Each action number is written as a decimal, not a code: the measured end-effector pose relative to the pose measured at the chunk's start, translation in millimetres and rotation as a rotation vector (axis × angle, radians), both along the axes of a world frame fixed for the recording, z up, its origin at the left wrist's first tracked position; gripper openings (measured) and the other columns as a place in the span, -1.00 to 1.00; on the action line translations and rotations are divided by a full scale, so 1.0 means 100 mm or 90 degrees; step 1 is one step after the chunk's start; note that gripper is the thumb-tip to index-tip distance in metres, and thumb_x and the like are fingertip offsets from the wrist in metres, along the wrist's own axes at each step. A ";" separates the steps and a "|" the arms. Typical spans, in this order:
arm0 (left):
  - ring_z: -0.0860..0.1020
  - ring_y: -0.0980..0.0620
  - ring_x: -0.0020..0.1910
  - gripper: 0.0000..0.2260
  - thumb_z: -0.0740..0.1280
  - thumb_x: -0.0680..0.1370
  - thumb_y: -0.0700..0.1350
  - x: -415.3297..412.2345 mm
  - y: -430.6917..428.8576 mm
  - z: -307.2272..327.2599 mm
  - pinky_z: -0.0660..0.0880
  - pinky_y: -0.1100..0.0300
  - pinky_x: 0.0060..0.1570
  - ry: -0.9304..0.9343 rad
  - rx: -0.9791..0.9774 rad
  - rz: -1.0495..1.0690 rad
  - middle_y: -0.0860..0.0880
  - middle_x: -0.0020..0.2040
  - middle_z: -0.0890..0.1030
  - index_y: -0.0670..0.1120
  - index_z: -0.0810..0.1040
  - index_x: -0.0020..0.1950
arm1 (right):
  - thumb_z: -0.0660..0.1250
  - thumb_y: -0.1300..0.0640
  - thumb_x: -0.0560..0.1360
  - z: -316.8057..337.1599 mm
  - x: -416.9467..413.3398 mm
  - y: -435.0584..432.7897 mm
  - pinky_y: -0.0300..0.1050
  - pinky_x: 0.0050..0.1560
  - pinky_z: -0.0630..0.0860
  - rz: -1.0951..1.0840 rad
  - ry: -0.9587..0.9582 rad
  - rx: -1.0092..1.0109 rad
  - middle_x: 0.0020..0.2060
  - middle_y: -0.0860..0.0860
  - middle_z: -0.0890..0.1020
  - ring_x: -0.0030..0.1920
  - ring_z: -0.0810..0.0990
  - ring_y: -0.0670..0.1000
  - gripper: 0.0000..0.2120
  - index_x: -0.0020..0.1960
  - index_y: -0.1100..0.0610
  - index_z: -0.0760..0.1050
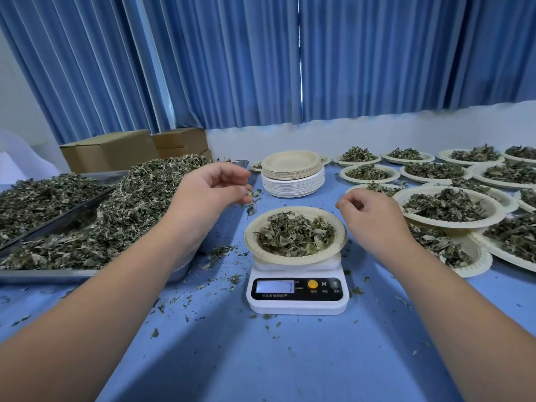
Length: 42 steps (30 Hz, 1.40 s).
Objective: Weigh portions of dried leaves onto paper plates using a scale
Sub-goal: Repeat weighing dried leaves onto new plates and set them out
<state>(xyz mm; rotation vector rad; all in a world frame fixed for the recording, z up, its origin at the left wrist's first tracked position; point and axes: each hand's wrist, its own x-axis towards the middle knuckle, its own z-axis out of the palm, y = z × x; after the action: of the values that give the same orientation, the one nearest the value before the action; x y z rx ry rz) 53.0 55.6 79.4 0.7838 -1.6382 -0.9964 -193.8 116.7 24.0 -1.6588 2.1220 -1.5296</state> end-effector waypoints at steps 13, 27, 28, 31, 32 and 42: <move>0.67 0.01 -0.20 -0.77 0.34 0.47 -0.46 0.31 -0.16 0.09 0.58 0.28 -0.12 0.083 -0.006 0.078 -0.07 -0.21 0.68 -0.13 0.61 -0.10 | 0.26 0.13 0.54 -0.01 0.00 -0.01 -0.26 -0.38 0.30 -0.003 -0.017 -0.004 -0.43 -0.13 0.53 -0.42 0.44 -0.17 -0.82 -0.17 0.05 0.61; 0.53 0.12 -0.34 -0.82 0.35 0.56 -0.13 0.67 -0.32 -0.11 0.50 0.23 -0.40 -0.476 -0.119 0.244 0.14 -0.02 0.56 0.18 0.57 -0.05 | 0.26 0.15 0.55 0.00 0.01 0.00 -0.21 -0.38 0.30 0.005 0.004 0.001 -0.43 -0.11 0.53 -0.41 0.44 -0.12 -0.81 -0.15 0.14 0.62; 0.54 0.15 -0.22 -0.82 0.33 0.56 -0.13 0.64 -0.32 -0.12 0.50 0.26 -0.28 -0.521 -0.172 0.222 0.15 0.02 0.53 0.18 0.56 0.00 | 0.26 0.15 0.55 0.00 0.01 0.00 -0.22 -0.38 0.30 0.002 0.008 0.002 -0.43 -0.11 0.53 -0.40 0.44 -0.13 -0.81 -0.15 0.14 0.62; 0.47 0.11 0.17 -0.77 0.29 0.59 -0.14 0.51 -0.33 -0.15 0.39 0.18 0.23 -0.663 -0.292 0.121 0.12 0.16 0.50 0.08 0.55 0.22 | 0.26 0.14 0.55 -0.01 0.01 -0.01 -0.24 -0.39 0.29 -0.004 0.014 0.008 -0.43 -0.12 0.52 -0.41 0.44 -0.15 -0.81 -0.15 0.12 0.62; 0.44 0.09 0.24 -0.74 0.27 0.60 -0.14 0.47 -0.34 -0.17 0.32 0.19 0.30 -0.715 -0.309 0.088 0.09 0.22 0.48 0.04 0.52 0.28 | 0.26 0.14 0.55 -0.01 0.01 -0.01 -0.25 -0.39 0.28 -0.005 0.014 0.009 -0.44 -0.12 0.52 -0.41 0.44 -0.16 -0.81 -0.15 0.11 0.62; 0.30 0.07 0.46 -0.54 0.06 0.62 -0.14 0.26 -0.57 -0.41 0.06 -0.05 0.50 -1.085 -0.308 -0.027 0.08 0.51 0.31 0.12 0.22 0.53 | 0.26 0.12 0.55 -0.01 0.01 -0.01 -0.32 -0.36 0.30 -0.003 0.006 0.009 -0.40 -0.15 0.53 -0.37 0.46 -0.19 -0.82 -0.15 0.05 0.61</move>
<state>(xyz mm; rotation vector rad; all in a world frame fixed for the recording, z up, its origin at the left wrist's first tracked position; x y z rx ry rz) 78.5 -1.9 38.6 1.3448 -3.0848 0.3932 -193.1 116.0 23.5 -1.6621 2.1372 -1.5068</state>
